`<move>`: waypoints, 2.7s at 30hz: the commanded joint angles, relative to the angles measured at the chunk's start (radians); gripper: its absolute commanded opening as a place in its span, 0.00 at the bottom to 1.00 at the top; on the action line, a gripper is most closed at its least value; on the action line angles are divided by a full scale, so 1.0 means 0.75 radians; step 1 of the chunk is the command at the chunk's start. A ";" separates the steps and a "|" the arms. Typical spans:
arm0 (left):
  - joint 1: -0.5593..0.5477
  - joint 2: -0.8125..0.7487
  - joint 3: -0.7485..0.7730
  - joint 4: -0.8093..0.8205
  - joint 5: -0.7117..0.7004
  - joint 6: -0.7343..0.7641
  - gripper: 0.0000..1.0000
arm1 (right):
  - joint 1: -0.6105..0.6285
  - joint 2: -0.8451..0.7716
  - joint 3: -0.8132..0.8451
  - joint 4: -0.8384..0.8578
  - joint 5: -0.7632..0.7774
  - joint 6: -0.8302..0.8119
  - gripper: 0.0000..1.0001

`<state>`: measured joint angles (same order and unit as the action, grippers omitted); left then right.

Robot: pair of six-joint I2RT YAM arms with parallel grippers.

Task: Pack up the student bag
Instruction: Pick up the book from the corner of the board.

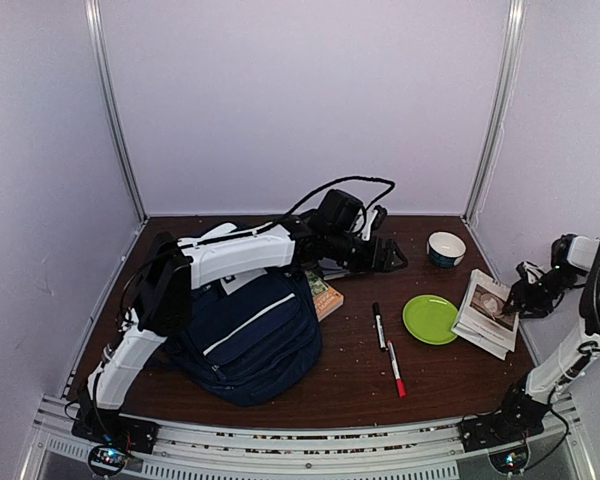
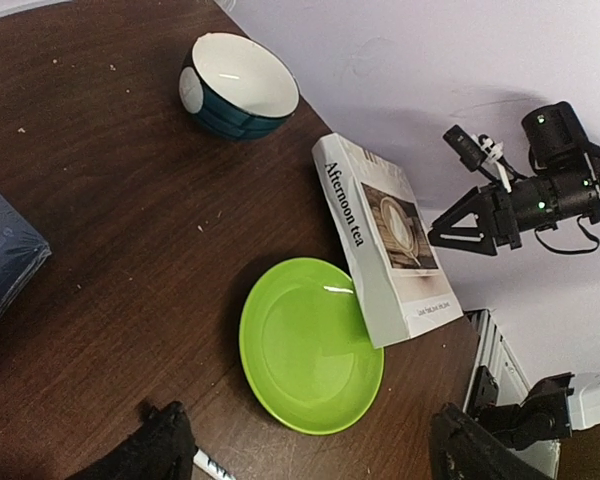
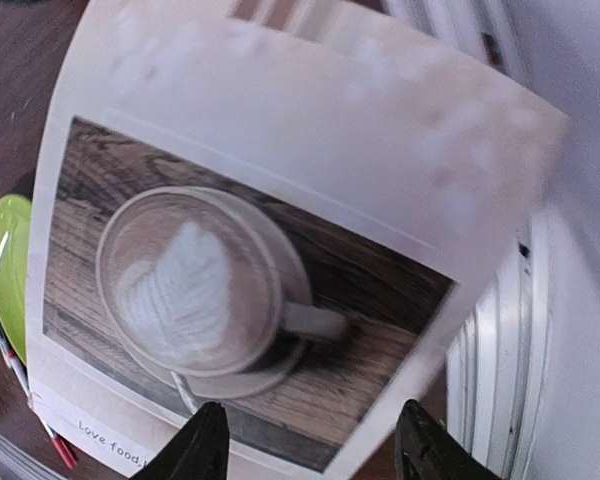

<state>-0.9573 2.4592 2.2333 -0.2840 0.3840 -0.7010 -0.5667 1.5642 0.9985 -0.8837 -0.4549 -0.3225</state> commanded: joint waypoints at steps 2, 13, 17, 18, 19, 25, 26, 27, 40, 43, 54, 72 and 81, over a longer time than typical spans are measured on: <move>-0.006 -0.215 -0.109 0.052 -0.069 0.125 0.84 | -0.101 -0.140 0.001 -0.022 0.192 0.002 0.64; -0.005 -0.366 -0.165 -0.153 -0.140 0.309 0.85 | -0.123 -0.064 -0.039 0.047 0.113 -0.041 0.68; -0.002 -0.399 -0.177 -0.201 -0.163 0.319 0.85 | -0.123 0.042 -0.006 0.045 0.002 -0.086 0.66; -0.001 -0.404 -0.177 -0.212 -0.167 0.317 0.85 | -0.123 0.074 0.008 0.033 -0.028 -0.097 0.66; 0.001 -0.406 -0.172 -0.224 -0.169 0.313 0.85 | -0.123 0.105 0.023 0.022 -0.052 -0.101 0.65; 0.006 -0.423 -0.170 -0.291 -0.204 0.321 0.85 | -0.151 0.215 0.060 -0.023 -0.256 -0.144 0.55; 0.006 -0.424 -0.171 -0.300 -0.212 0.322 0.85 | -0.157 0.217 0.056 -0.021 -0.275 -0.145 0.52; 0.008 -0.423 -0.172 -0.308 -0.216 0.323 0.85 | -0.165 0.219 0.053 -0.022 -0.295 -0.147 0.50; 0.012 -0.390 -0.193 -0.232 -0.159 0.287 0.86 | -0.260 0.379 0.091 -0.052 -0.456 -0.115 0.37; 0.011 -0.318 -0.104 -0.237 -0.095 0.257 0.86 | -0.259 0.383 0.074 -0.016 -0.447 -0.097 0.37; 0.012 -0.311 -0.179 -0.154 -0.075 0.222 0.86 | -0.259 0.494 0.123 0.037 -0.461 0.060 0.38; 0.014 -0.385 -0.333 -0.110 -0.106 0.269 0.86 | -0.260 0.425 0.135 -0.130 -0.762 -0.007 0.00; 0.021 -0.425 -0.385 -0.102 -0.132 0.271 0.85 | -0.247 0.262 0.178 -0.472 -1.008 -0.332 0.00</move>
<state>-0.9543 2.1914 1.9530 -0.4034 0.3050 -0.5137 -0.6624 1.8156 1.0912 -1.1042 -1.0874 -0.4019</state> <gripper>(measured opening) 0.857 0.031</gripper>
